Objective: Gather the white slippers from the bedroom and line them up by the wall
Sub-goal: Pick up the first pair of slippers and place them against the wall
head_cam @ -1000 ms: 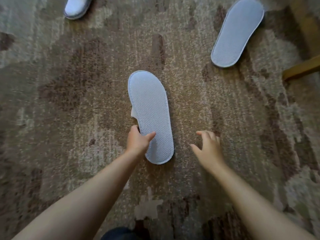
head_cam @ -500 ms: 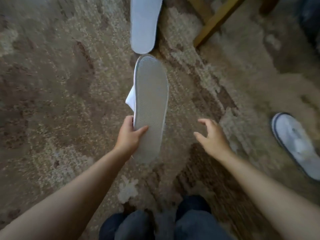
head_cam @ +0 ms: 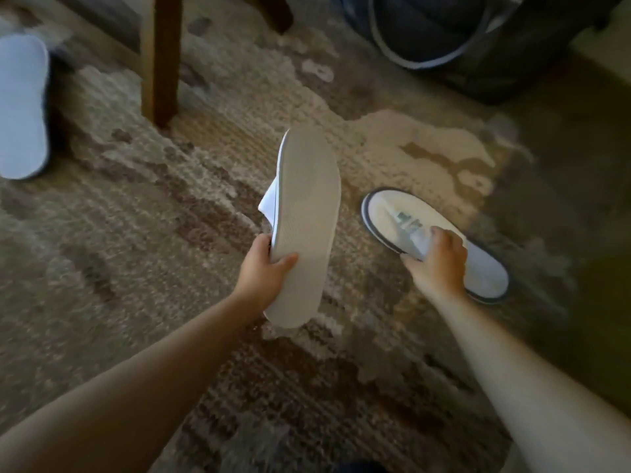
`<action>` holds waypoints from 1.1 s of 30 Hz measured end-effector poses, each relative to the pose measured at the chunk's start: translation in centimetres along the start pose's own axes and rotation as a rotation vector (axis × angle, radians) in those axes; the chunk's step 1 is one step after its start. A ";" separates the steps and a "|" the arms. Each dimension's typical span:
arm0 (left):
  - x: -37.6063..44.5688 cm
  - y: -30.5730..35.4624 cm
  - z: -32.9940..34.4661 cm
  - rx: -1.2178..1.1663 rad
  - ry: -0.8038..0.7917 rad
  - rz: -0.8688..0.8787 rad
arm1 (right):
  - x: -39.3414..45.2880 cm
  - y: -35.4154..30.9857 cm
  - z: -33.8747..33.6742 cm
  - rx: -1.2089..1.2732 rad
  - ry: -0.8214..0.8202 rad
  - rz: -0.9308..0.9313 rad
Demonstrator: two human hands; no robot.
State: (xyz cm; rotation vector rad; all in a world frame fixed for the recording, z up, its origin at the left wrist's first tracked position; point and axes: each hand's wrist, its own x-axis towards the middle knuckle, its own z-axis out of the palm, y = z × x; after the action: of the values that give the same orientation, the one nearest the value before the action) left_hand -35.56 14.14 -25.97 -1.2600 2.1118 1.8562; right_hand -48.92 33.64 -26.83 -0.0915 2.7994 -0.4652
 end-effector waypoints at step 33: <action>-16.2 19.9 -5.6 0.126 0.121 -0.010 | -9.6 -9.1 -21.6 0.713 0.061 0.009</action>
State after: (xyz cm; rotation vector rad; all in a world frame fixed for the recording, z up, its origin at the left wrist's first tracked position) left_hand -34.11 16.73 0.10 -1.3832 2.2376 1.6529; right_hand -46.18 32.74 -1.63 0.0924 2.5102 -1.4355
